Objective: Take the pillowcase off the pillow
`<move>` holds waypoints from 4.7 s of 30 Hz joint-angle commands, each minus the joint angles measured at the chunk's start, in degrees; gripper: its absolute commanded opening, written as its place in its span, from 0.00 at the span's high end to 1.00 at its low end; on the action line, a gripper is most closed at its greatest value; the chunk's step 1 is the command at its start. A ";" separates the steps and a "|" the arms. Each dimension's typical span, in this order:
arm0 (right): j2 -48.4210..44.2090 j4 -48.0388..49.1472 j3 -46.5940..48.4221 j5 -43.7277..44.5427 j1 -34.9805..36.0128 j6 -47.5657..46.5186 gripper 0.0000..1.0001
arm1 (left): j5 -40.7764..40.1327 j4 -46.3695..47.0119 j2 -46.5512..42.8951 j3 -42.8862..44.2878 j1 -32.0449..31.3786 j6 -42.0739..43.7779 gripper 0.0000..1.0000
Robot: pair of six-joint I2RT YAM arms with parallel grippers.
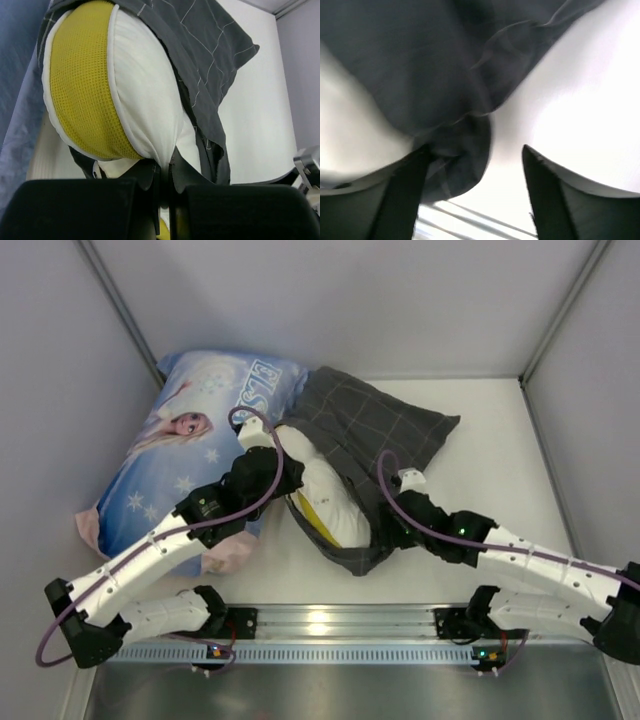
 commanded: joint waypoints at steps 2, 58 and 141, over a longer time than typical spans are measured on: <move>-10.07 3.57 -1.77 -17.23 1.10 -3.01 0.24 | 1.14 4.16 2.56 2.14 -0.23 1.06 1.00; -6.41 18.96 -19.27 -21.92 7.60 -1.43 0.28 | -1.50 10.14 9.34 13.57 -1.99 -1.05 1.00; -23.55 6.20 -18.48 -3.45 -0.49 12.64 1.00 | 16.70 -9.09 13.74 5.15 5.39 8.36 0.05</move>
